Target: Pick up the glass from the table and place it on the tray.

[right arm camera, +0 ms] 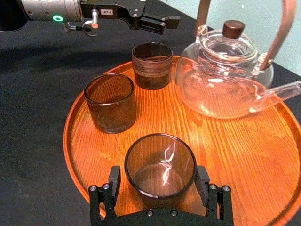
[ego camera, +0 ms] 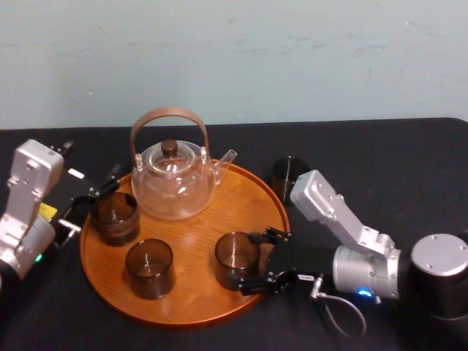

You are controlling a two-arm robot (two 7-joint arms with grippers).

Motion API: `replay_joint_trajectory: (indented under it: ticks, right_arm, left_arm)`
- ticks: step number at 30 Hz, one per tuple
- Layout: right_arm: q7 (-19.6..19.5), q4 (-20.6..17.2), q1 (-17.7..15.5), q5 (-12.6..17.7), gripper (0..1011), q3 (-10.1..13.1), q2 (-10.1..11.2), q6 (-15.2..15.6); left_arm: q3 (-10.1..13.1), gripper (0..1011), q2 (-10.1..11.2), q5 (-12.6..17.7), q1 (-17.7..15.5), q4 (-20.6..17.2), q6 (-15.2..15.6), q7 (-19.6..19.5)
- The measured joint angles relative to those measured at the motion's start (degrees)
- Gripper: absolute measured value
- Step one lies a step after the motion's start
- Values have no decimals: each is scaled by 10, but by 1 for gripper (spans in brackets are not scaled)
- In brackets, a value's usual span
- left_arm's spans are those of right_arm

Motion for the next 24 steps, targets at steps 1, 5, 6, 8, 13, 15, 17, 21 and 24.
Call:
replay_joint_trajectory:
  ticks: [1,5,6,8,13,15,17,21,24]
  right_arm:
    - [0,-3,-2,1,1002,1,3,0]
    - [-3,-18,-16,9,1002,11,20,3]
    - [-4,-21,-19,10,1002,13,23,3]
    - [-6,-25,-25,12,1002,18,30,3]
    - [-9,-45,-44,21,1002,33,54,2]
    - [-10,-52,-52,26,1002,40,62,0]
    - [-13,-61,-62,33,1002,51,73,-4]
    - [-21,-77,-84,50,1002,76,90,-15]
    - [-27,-83,-95,61,1002,91,97,-22]
  left_arm:
    - [0,1001,0,0,0,0,0,0]
    - [0,1001,0,0,0,0,0,0]
    - [0,1001,0,0,0,0,0,0]
    - [0,1001,0,0,0,0,0,0]
    - [0,1001,0,0,0,0,0,0]
    - [0,1001,0,0,0,0,0,0]
    - [0,1001,0,0,0,0,0,0]
    - [0,1001,0,0,0,0,0,0]
    - [0,1001,0,0,0,0,0,0]
